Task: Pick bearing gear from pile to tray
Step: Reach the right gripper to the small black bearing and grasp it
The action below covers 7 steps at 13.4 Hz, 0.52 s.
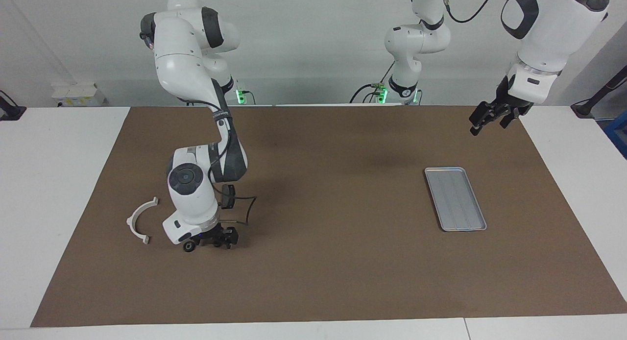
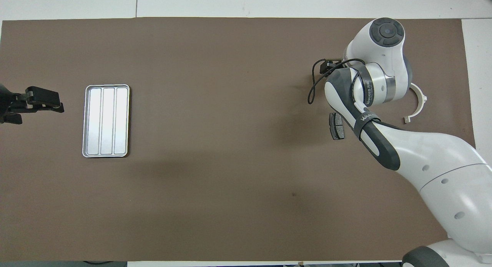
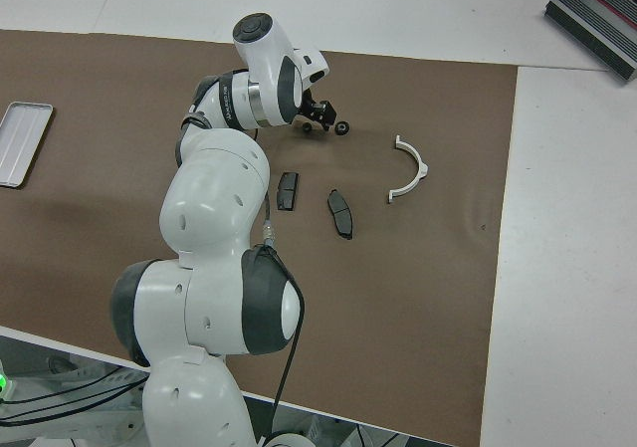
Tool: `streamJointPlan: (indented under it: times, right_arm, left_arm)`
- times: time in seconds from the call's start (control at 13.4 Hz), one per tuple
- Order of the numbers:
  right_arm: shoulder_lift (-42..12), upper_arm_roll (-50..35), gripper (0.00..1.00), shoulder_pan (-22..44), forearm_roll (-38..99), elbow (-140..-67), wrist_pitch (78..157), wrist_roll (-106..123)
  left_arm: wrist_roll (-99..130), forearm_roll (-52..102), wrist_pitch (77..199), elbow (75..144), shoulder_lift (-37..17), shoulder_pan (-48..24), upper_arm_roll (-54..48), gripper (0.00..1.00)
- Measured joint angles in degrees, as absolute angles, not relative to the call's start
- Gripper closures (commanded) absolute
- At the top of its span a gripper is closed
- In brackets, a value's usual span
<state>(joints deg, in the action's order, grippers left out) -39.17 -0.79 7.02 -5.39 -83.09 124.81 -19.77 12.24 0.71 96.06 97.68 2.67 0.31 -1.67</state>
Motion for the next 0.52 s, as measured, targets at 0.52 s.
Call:
streamJointPlan:
  times: [0.52]
  right_arm:
    - [-39.60, -0.78, 0.20, 7.04, -3.89, -83.42, 123.87, -20.11]
  left_arm:
    - [12.24, 0.71, 96.06, 97.68, 2.67, 0.31, -1.67, 0.00]
